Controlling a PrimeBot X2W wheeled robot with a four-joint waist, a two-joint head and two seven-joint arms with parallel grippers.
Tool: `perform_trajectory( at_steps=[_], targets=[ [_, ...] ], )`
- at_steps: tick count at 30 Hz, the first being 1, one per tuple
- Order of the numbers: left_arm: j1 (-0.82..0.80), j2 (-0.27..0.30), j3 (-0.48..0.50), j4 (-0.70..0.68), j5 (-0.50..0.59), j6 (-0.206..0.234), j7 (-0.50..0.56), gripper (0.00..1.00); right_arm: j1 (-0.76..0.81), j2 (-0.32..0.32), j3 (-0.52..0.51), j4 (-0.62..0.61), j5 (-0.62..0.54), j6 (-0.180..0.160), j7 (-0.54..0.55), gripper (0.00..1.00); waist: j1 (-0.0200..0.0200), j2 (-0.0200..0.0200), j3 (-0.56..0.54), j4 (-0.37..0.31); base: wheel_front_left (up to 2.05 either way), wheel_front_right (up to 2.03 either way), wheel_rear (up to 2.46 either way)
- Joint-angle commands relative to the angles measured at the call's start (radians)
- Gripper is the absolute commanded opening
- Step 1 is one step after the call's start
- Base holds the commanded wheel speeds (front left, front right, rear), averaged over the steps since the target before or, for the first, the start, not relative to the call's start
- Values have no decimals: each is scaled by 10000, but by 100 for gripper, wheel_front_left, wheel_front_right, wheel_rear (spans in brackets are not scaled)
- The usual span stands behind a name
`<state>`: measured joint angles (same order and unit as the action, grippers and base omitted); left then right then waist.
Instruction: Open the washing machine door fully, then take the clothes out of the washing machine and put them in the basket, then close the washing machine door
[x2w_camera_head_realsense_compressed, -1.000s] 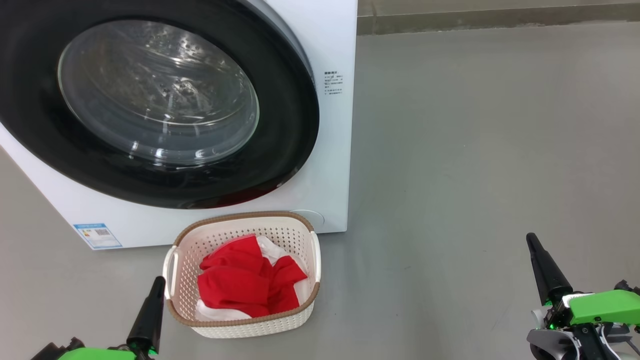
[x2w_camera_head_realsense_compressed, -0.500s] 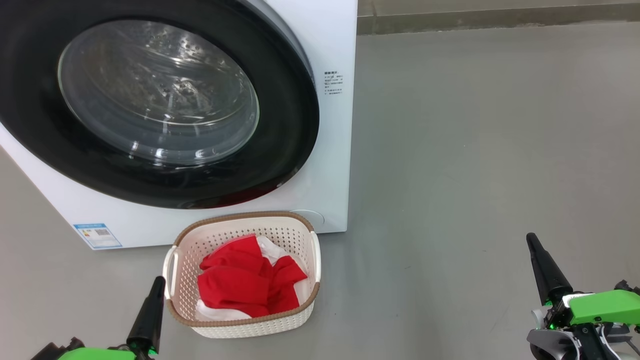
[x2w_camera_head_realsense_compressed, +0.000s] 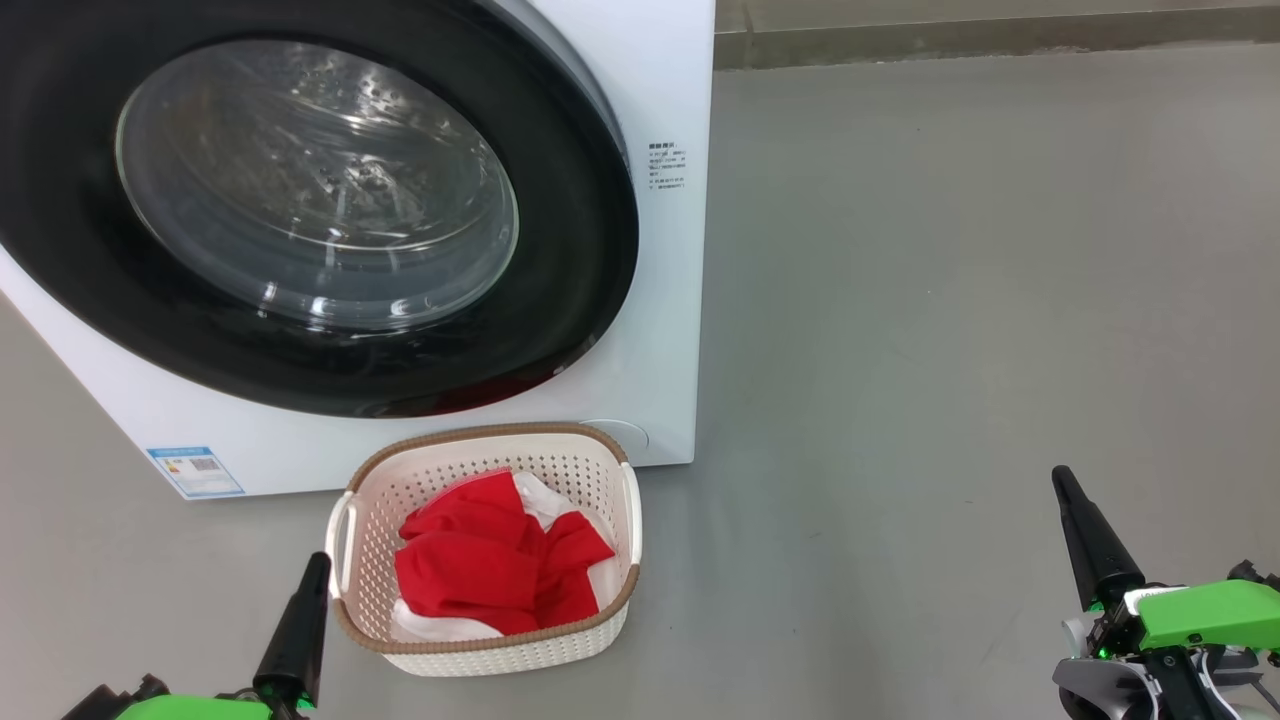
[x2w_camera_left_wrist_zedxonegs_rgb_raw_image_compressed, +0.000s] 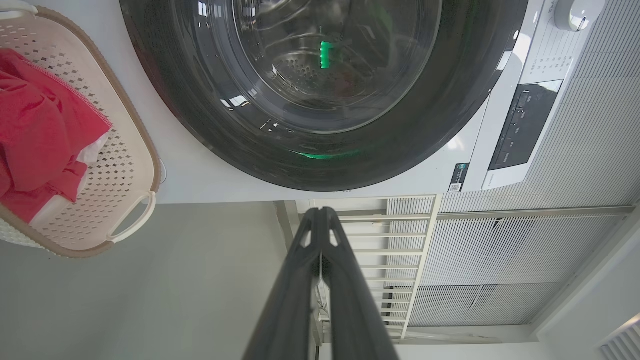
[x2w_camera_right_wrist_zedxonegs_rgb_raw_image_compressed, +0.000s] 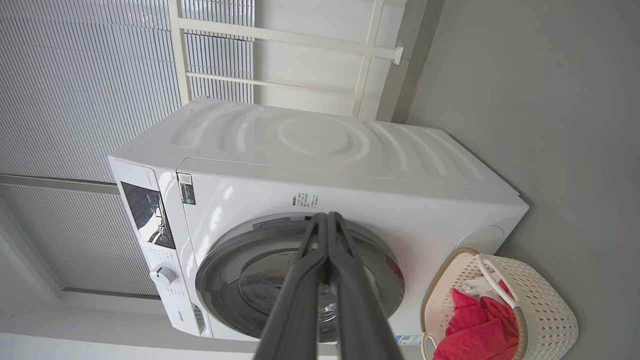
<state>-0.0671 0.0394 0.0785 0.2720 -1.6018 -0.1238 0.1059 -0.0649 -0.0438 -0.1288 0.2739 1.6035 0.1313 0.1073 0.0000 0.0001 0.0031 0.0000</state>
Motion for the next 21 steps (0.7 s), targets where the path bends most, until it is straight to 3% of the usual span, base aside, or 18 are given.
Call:
perform_trajectory(
  at_steps=[1,21],
  targets=[
    [-409,108,354,-271,-68,-69,74,0,-430,-75,154,-292,54,-6,55,0,0,-1,0,0,0,0,0],
    [-409,108,353,-271,-68,-69,73,0,-431,-72,150,-292,51,-6,59,0,0,-1,0,0,0,0,0]
  ],
)
